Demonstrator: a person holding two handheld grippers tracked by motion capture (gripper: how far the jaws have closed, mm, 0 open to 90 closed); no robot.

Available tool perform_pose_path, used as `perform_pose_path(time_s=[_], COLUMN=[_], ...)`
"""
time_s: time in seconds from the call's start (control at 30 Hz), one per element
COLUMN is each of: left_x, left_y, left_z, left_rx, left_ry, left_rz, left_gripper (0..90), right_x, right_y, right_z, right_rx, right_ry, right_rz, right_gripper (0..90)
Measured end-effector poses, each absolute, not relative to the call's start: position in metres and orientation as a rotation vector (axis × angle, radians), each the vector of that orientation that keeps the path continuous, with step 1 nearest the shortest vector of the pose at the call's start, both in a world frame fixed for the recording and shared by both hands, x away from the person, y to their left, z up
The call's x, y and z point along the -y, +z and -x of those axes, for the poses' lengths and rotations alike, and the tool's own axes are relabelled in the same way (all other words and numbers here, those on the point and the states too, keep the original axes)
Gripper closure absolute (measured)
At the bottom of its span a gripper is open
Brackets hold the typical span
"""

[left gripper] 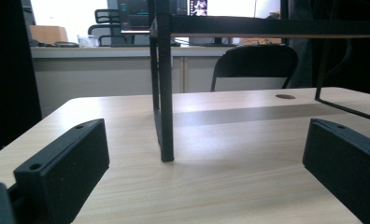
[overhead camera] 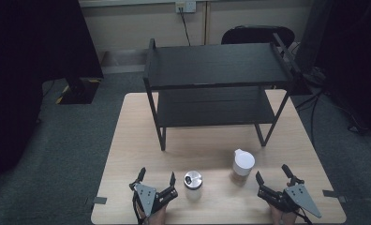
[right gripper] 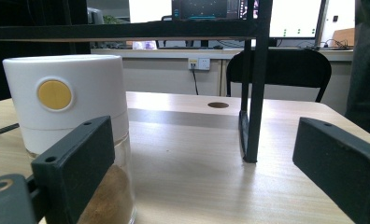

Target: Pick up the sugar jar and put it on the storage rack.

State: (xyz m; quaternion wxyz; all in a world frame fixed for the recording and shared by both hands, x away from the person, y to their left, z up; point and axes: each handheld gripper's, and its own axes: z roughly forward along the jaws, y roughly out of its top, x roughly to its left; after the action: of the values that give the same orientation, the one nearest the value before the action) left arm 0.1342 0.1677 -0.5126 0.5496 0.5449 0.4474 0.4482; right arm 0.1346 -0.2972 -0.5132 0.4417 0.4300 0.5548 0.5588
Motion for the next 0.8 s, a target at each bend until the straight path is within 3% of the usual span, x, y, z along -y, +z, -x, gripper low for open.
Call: perform_pose_path(time_s=[0.8], left_x=[-0.176], left_y=[-0.474], left_z=[-0.121], left_rx=[-0.953], left_ry=[0.957], left_rz=[-1.22], left_gripper=[0.3], right_x=[0.297], right_y=[-0.513], right_z=[-0.134], right_rx=[-1.373], right_ry=[1.384], right_rz=[-1.069], right_gripper=[4.1])
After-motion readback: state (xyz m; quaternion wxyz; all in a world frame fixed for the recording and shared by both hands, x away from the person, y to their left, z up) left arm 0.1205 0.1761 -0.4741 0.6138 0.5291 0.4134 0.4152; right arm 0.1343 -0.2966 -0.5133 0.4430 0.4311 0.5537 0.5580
